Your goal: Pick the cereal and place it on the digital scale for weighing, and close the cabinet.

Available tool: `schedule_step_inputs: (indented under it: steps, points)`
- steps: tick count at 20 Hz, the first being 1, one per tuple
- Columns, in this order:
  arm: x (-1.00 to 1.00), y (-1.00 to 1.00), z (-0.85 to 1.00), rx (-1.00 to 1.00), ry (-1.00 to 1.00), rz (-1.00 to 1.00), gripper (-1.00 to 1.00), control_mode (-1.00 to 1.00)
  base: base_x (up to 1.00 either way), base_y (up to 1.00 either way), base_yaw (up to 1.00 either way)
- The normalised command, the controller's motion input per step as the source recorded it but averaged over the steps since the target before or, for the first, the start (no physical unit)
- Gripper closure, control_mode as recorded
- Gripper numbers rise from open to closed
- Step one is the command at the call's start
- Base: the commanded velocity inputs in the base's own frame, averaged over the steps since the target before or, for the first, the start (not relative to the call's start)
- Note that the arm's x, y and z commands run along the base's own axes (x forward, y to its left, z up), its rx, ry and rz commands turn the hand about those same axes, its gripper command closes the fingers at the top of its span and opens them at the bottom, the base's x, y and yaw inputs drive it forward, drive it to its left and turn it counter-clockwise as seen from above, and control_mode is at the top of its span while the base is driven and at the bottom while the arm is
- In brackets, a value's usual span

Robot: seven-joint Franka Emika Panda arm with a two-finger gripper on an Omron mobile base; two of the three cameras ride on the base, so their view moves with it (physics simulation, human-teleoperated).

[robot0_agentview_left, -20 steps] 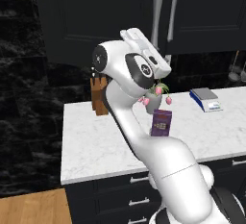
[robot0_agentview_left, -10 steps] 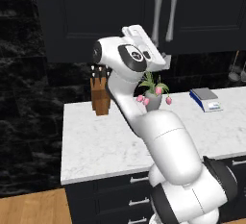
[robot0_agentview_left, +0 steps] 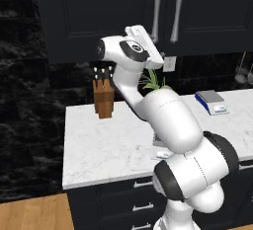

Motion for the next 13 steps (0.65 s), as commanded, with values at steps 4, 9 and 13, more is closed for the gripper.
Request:
schedule_step_inputs:
  steps: [4,9,13]
  points:
    - [1.00,-0.43,-0.18,0.10,0.08,0.00,-1.00,-1.00,0.00,0.00,0.00]
    - [0.77,-0.24,-0.27,0.08,0.03,0.00,-1.00,-1.00,0.00,0.00,0.00]
    - [-0.15,-0.23,0.00,0.11,-0.06,0.01,-1.00,-1.00,0.00,0.00,0.00]
